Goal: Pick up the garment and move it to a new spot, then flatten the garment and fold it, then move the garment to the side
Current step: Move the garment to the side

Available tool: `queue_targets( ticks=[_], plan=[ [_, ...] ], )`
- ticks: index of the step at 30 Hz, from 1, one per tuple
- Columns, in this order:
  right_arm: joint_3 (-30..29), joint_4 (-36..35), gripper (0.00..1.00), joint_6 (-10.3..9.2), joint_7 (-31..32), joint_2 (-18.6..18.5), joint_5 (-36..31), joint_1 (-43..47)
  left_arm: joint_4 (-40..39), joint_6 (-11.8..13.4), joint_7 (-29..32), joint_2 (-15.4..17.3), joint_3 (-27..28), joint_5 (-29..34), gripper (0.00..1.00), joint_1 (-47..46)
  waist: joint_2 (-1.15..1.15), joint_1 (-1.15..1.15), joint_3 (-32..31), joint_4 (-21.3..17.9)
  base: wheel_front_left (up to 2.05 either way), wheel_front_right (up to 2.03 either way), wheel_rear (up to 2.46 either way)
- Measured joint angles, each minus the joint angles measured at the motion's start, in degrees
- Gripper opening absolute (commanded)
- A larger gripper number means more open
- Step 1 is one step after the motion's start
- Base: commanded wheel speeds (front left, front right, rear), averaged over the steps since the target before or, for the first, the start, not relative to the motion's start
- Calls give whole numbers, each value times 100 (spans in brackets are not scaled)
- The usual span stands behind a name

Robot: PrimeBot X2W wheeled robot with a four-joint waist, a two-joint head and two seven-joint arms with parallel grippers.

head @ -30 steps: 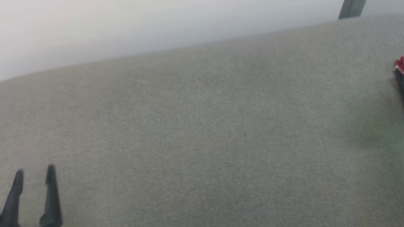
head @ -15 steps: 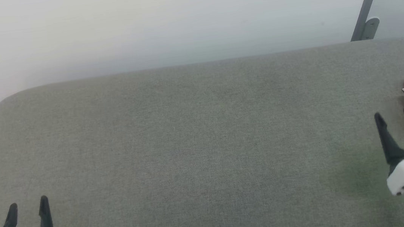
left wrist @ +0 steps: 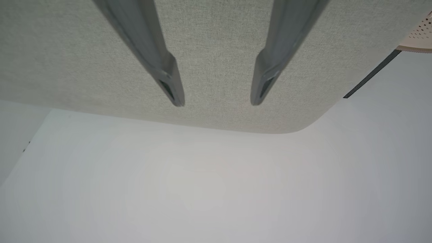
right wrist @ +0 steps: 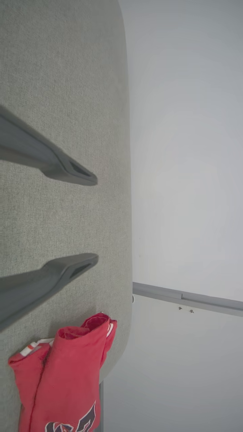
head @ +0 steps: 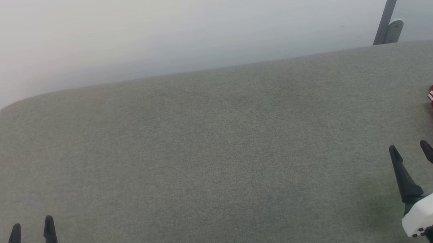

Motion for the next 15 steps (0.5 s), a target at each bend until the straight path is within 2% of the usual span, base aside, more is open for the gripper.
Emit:
queue_targets(
  ticks=[15],
  plan=[
    [-34, -255, 100, 0, 59, 121, -55, 190, 75, 0, 1, -37, -36, -10, 100, 1, 0, 0, -27, -26, 0, 0, 0]
  ],
)
